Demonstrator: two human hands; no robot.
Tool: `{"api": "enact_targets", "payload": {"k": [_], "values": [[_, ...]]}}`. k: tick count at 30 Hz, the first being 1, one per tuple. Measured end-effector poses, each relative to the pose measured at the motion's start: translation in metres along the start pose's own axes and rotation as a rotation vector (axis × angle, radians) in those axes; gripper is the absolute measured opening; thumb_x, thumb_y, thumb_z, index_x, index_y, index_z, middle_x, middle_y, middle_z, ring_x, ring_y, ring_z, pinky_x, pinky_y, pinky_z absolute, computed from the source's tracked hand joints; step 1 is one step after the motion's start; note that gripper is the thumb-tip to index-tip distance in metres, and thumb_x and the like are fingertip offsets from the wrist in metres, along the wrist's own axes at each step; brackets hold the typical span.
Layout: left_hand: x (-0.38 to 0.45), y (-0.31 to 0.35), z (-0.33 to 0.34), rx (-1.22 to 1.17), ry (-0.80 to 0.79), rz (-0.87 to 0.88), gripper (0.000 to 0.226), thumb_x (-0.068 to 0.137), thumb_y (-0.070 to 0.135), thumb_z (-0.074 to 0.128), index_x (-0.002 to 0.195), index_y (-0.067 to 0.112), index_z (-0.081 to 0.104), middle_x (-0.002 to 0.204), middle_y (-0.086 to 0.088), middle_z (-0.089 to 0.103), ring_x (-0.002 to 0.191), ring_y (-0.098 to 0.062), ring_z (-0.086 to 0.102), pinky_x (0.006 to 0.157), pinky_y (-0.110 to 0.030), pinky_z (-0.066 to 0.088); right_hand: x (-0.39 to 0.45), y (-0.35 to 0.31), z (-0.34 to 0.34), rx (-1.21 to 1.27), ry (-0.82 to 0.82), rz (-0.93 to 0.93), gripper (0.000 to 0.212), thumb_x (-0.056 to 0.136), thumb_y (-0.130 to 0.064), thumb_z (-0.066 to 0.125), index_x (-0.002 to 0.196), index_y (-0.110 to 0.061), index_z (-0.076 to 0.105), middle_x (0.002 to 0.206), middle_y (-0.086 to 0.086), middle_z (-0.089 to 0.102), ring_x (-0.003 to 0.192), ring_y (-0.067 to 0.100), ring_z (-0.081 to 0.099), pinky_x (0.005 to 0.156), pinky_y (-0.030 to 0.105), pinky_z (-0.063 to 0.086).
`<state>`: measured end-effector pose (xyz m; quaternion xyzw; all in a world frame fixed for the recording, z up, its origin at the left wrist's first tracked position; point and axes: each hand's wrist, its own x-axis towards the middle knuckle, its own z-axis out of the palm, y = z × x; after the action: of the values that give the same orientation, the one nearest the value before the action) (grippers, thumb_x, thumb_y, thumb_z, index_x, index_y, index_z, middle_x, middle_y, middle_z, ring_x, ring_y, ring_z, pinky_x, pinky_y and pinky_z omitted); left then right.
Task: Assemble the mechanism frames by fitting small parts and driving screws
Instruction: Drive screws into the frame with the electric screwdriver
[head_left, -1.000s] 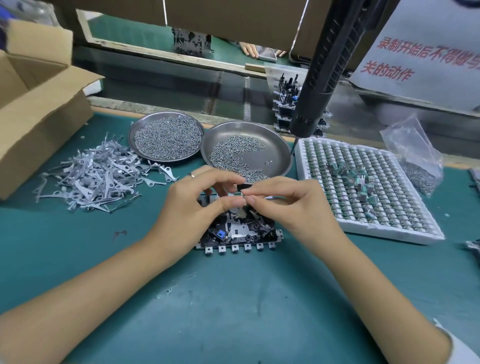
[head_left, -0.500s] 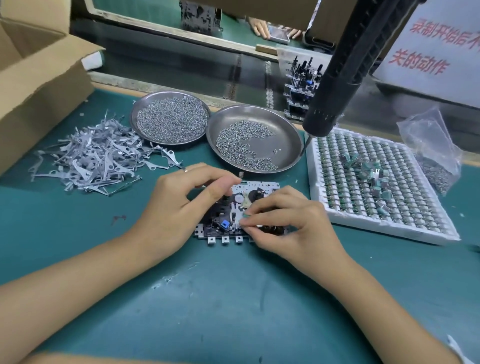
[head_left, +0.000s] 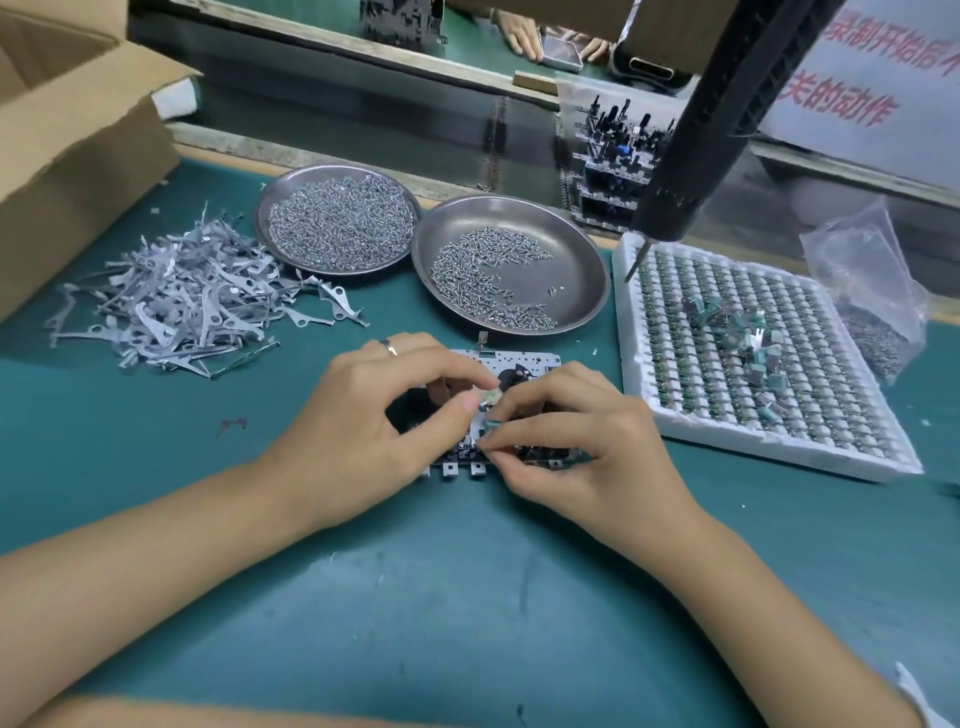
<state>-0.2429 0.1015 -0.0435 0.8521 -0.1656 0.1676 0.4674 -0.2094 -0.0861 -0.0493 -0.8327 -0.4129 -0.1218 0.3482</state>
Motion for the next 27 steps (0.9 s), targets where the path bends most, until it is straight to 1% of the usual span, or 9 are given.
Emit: {"api": "enact_targets", "payload": {"k": [4,6,8,10,13,16,22,24,27], "values": [[0.0,0.001,-0.003,-0.008,-0.011,-0.002,0.015,0.083,0.017,0.059,0.093,0.017,0.07,0.081,0.002,0.063,0.077,-0.009,0.057,0.075,-0.015,0.042,-0.001,-0.001,-0.001,0.015,-0.018,0.023,0.009,0.074,-0.011,0.076,0.082,-0.013,0.079,0.088,-0.001,0.069,0.08,0.018,0.058,0.075,0.044,0.049],[-0.001,0.0,-0.004,0.039,-0.074,0.044,0.02,0.079,0.026,0.056,0.092,0.017,0.069,0.084,0.004,0.063,0.081,-0.011,0.057,0.078,-0.023,0.044,-0.001,-0.002,-0.002,0.051,-0.038,0.053,0.011,0.074,-0.01,0.074,0.084,-0.013,0.079,0.089,-0.002,0.069,0.083,0.017,0.059,0.077,0.043,0.049],[-0.003,-0.002,-0.003,0.139,-0.142,0.091,0.024,0.074,0.03,0.057,0.093,0.017,0.065,0.087,0.011,0.06,0.083,-0.01,0.054,0.081,-0.029,0.042,0.0,-0.004,-0.004,0.103,-0.057,0.107,0.013,0.074,-0.01,0.074,0.086,-0.013,0.078,0.09,-0.003,0.069,0.086,0.014,0.058,0.081,0.037,0.048],[-0.004,-0.004,0.0,0.225,-0.169,0.115,0.027,0.072,0.033,0.059,0.095,0.02,0.061,0.087,0.017,0.056,0.084,-0.006,0.05,0.082,-0.027,0.039,0.001,-0.005,-0.006,0.148,-0.063,0.161,0.016,0.073,-0.01,0.076,0.088,-0.013,0.077,0.09,-0.003,0.071,0.087,0.011,0.058,0.083,0.028,0.047],[-0.004,-0.005,0.003,0.245,-0.147,0.13,0.028,0.072,0.034,0.061,0.096,0.021,0.059,0.086,0.019,0.055,0.084,-0.004,0.05,0.082,-0.023,0.037,0.002,-0.007,-0.007,0.195,-0.057,0.202,0.017,0.071,-0.005,0.079,0.087,-0.011,0.078,0.089,-0.001,0.071,0.087,0.008,0.057,0.084,0.021,0.045],[-0.005,-0.007,0.004,0.223,-0.126,0.128,0.031,0.072,0.036,0.062,0.099,0.021,0.062,0.087,0.02,0.058,0.084,-0.003,0.051,0.084,-0.019,0.036,0.003,-0.008,-0.007,0.233,-0.056,0.227,0.018,0.071,0.0,0.08,0.087,-0.009,0.078,0.088,0.001,0.07,0.086,0.009,0.057,0.082,0.019,0.045],[-0.004,-0.009,0.005,0.202,-0.118,0.099,0.033,0.072,0.037,0.063,0.1,0.021,0.068,0.085,0.026,0.059,0.085,-0.004,0.054,0.088,-0.019,0.036,0.002,-0.008,-0.009,0.294,-0.047,0.27,0.017,0.073,0.006,0.075,0.083,-0.007,0.078,0.086,0.002,0.064,0.081,0.011,0.058,0.076,0.02,0.046],[-0.004,-0.009,0.005,0.226,-0.125,0.112,0.026,0.072,0.032,0.069,0.095,0.021,0.07,0.083,0.021,0.061,0.083,-0.008,0.055,0.086,-0.023,0.038,0.004,-0.009,-0.009,0.288,0.063,0.262,0.016,0.074,0.002,0.07,0.083,-0.009,0.077,0.083,0.001,0.064,0.078,0.01,0.06,0.075,0.019,0.045],[-0.003,-0.008,0.005,0.23,-0.117,0.115,0.022,0.068,0.026,0.074,0.089,0.021,0.072,0.082,0.021,0.06,0.082,-0.006,0.054,0.084,-0.023,0.038,0.012,-0.01,-0.016,0.263,0.424,0.302,0.018,0.08,-0.005,0.064,0.094,-0.015,0.072,0.086,0.0,0.064,0.08,0.006,0.06,0.076,0.018,0.045]]}}
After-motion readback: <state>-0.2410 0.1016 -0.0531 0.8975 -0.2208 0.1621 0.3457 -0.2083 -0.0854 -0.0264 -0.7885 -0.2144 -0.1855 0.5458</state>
